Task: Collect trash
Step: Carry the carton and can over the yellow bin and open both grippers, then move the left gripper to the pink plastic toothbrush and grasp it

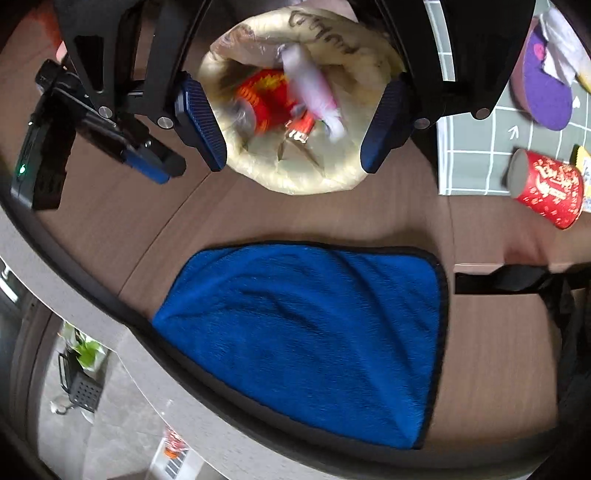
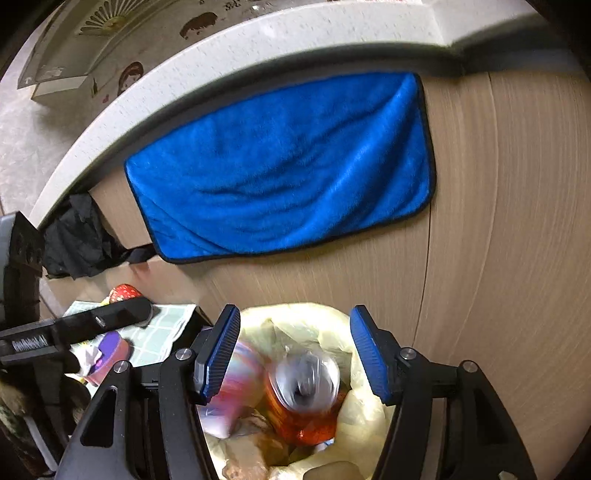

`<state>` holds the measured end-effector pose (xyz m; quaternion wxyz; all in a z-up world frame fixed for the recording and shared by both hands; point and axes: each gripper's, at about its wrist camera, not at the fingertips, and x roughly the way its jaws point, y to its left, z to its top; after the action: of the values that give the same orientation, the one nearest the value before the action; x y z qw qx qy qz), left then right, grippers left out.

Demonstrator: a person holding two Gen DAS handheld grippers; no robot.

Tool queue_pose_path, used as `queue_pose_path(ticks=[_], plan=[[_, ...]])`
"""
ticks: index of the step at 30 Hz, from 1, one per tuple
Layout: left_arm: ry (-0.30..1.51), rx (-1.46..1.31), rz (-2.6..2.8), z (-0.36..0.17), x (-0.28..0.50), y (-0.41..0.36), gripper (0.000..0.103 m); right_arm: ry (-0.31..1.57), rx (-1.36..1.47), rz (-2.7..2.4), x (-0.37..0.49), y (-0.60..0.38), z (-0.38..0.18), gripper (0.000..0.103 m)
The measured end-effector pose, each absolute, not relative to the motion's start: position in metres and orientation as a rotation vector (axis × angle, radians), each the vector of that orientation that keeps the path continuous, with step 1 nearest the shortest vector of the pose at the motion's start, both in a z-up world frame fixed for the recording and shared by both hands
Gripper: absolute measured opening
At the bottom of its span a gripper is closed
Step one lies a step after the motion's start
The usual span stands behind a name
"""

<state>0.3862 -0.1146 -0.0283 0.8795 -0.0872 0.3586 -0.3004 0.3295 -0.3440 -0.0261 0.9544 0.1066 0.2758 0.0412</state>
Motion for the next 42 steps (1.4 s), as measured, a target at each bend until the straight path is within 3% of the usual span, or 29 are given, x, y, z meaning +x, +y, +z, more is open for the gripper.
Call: queue_pose_path(ticks=[9,18,28,42], plan=[[0.706,-0.184,-0.445,-0.019,0.356,-0.049,0.075,0.597,0.175,0.109,0.317,-0.317,-0.03,0.058],[0.642,-0.206,-0.232,-0.009,0.318,0.084,0.075,0.548,0.142,0.192,0.301,-0.259,-0.002,0.057],[0.685,-0.308,-0.057,-0.045,0.29,0.213,0.075,0.584,0.1,0.334,0.306,-0.171,-0.004,0.057],[0.76,-0.371,0.016,-0.081,0.274,0.274,0.075,0.683,0.035,0.477,0.31,-0.091,-0.036,0.057]])
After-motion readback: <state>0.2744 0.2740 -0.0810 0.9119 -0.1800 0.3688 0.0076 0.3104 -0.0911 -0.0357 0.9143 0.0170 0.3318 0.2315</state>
